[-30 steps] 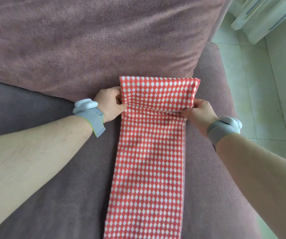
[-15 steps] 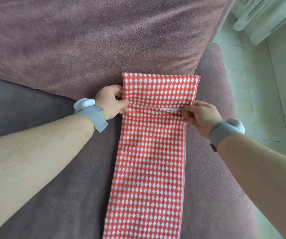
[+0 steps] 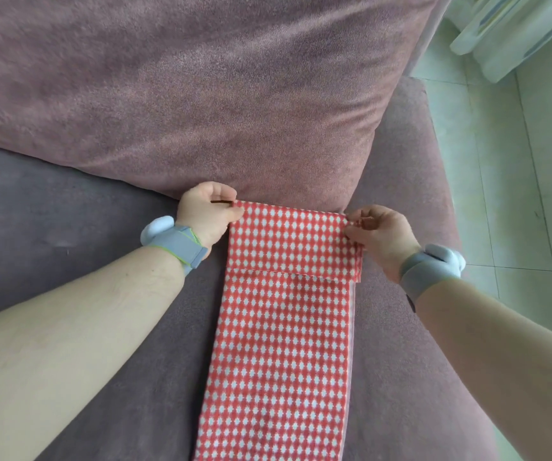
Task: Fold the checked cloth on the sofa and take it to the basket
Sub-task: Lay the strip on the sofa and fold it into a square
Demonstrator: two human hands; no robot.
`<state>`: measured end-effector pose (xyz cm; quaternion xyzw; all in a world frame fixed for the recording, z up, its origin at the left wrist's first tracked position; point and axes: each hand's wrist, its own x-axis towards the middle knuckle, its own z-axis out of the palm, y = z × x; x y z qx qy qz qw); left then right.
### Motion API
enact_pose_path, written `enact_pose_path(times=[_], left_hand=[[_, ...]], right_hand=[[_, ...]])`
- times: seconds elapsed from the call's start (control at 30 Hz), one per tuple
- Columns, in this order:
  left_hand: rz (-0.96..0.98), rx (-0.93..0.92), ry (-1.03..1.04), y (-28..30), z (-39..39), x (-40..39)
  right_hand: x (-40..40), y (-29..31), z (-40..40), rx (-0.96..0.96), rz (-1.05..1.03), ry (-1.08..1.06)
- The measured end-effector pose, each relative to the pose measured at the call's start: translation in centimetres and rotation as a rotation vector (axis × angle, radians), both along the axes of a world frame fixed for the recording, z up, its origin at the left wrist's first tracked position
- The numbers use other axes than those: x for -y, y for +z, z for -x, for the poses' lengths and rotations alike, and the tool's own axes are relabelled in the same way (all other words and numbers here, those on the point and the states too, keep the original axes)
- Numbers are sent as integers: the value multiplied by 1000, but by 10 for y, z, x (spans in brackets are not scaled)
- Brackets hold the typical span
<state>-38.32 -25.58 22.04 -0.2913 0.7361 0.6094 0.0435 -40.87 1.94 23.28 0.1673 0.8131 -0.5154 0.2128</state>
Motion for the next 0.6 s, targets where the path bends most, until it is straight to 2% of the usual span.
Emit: enact_pose_path(times=[0.1, 0.17, 0.3, 0.37, 0.5, 0.6], left_hand=[[71, -33, 39, -4, 0, -4], [99, -41, 73, -7, 0, -6], [56, 69, 21, -16, -13, -6], [118, 59, -41, -18, -18, -6], [221, -59, 46, -19, -13, -9], [281, -2, -8, -21, -15, -13]], right_hand=[[5, -11, -4, -88, -190, -12], [11, -18, -8, -112, -243, -57], [22, -28, -23, -110, -400, -176], [25, -34, -29, -119, -464, -155], [26, -37, -31, -185, -473, -68], [27, -36, -28, -154, -536, 2]])
